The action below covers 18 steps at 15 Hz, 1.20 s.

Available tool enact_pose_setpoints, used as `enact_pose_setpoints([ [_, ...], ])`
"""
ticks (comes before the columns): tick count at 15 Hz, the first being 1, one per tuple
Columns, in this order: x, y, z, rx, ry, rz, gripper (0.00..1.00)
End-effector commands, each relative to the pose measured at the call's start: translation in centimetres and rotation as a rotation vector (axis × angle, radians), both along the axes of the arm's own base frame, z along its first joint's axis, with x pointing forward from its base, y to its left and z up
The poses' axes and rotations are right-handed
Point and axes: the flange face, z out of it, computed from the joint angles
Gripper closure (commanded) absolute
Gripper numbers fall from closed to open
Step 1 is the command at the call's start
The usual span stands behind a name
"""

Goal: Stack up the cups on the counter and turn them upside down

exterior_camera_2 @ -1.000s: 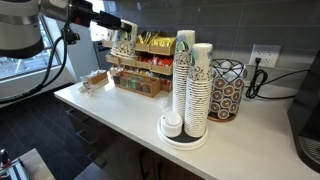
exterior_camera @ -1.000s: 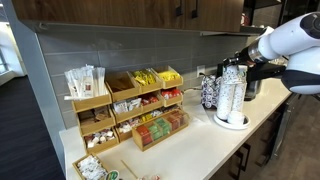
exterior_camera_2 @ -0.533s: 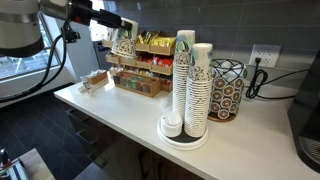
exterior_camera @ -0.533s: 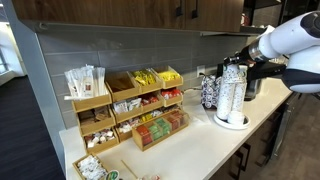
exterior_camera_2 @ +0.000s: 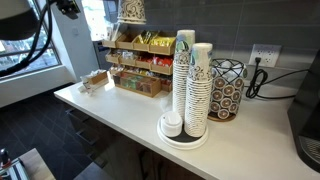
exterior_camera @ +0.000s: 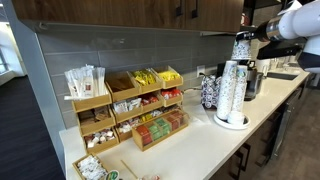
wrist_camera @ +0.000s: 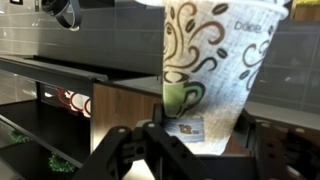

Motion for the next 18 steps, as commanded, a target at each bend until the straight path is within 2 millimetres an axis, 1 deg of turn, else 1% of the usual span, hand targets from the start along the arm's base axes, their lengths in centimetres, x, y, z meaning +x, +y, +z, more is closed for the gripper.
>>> enact_pose_setpoints([
  [1, 1.2, -0.2, 2.5, 0.008, -0.081, -0.005, 0.58],
  [4, 2.7, -0.3, 3.4, -0.02, -0.104, -0.041, 0.58],
  [5, 3.3, -0.3, 3.4, -0.021, -0.11, -0.054, 0.58],
  [7, 4.4, -1.0, 2.9, -0.033, -0.11, -0.083, 0.58],
  [8, 4.9, -1.4, 2.4, -0.037, -0.109, -0.093, 0.58],
  [15, 8.5, -5.2, -2.7, 0.008, -0.151, -0.131, 0.58],
  [16, 8.2, -4.6, -1.4, 0.021, -0.138, -0.113, 0.33],
  [18, 8.8, -5.4, -2.4, 0.024, -0.139, -0.124, 0.33],
])
